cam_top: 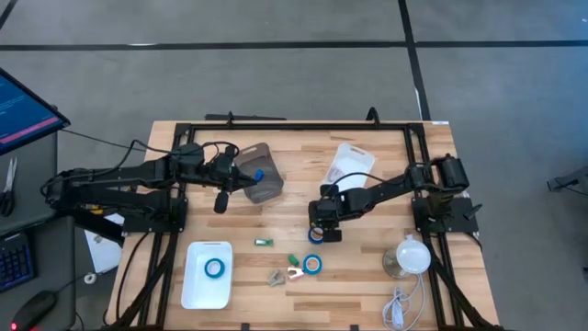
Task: Pick and place Stapler, Stapler remover, tape
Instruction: Put the blue stapler into the black bin
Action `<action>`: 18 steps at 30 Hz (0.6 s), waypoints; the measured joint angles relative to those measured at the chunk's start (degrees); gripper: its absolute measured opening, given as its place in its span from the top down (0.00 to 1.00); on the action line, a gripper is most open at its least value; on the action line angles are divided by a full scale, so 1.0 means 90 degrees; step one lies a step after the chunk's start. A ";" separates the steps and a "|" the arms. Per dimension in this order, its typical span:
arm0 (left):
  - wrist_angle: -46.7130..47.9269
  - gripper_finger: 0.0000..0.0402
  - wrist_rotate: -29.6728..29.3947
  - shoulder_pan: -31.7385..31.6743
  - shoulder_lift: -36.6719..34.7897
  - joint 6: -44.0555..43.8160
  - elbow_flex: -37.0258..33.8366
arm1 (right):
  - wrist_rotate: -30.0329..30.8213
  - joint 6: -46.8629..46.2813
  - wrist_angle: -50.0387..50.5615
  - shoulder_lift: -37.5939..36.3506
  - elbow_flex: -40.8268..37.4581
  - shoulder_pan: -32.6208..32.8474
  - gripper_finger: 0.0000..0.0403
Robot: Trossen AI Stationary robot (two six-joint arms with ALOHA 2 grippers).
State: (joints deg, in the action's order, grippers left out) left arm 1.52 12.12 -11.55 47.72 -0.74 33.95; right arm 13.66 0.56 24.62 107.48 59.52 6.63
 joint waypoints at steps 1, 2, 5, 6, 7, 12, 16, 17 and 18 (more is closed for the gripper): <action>0.0000 1.00 0.0000 0.0002 0.0000 -0.0002 0.0000 | 0.0006 0.0052 -0.0012 0.0016 0.0010 0.0001 0.71; 0.0004 1.00 0.0000 0.0000 0.0000 -0.0002 0.0000 | 0.0016 0.0099 -0.0036 -0.0013 -0.0004 0.0003 0.71; 0.0004 1.00 0.0000 0.0000 0.0000 -0.0002 0.0000 | 0.0021 0.0172 -0.0115 -0.0127 -0.0030 0.0003 0.71; 0.0005 1.00 0.0000 0.0001 0.0000 -0.0002 0.0000 | 0.0018 0.0174 -0.0150 -0.0166 -0.0041 -0.0009 0.71; 0.0005 1.00 0.0000 0.0000 0.0000 -0.0002 0.0000 | 0.0017 0.0194 -0.0247 -0.0190 -0.0045 -0.0023 0.71; 0.0005 1.00 0.0000 0.0001 -0.0001 -0.0002 0.0000 | -0.0047 0.0269 -0.0349 -0.0241 -0.0035 -0.0107 0.74; 0.0005 1.00 0.0000 0.0000 0.0000 -0.0002 0.0000 | -0.0045 0.0269 -0.0360 -0.0159 -0.0023 -0.0138 0.84; 0.0005 1.00 0.0000 0.0000 0.0000 -0.0002 0.0000 | -0.0045 0.0275 -0.0365 -0.0157 -0.0018 -0.0138 0.88; 0.0005 1.00 0.0000 0.0000 0.0000 -0.0002 0.0000 | -0.0091 0.0287 -0.0344 -0.0152 -0.0020 -0.0138 0.92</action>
State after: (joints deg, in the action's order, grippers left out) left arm 1.56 12.12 -11.55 47.72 -0.75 33.95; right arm 12.84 3.15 21.52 106.11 59.34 5.39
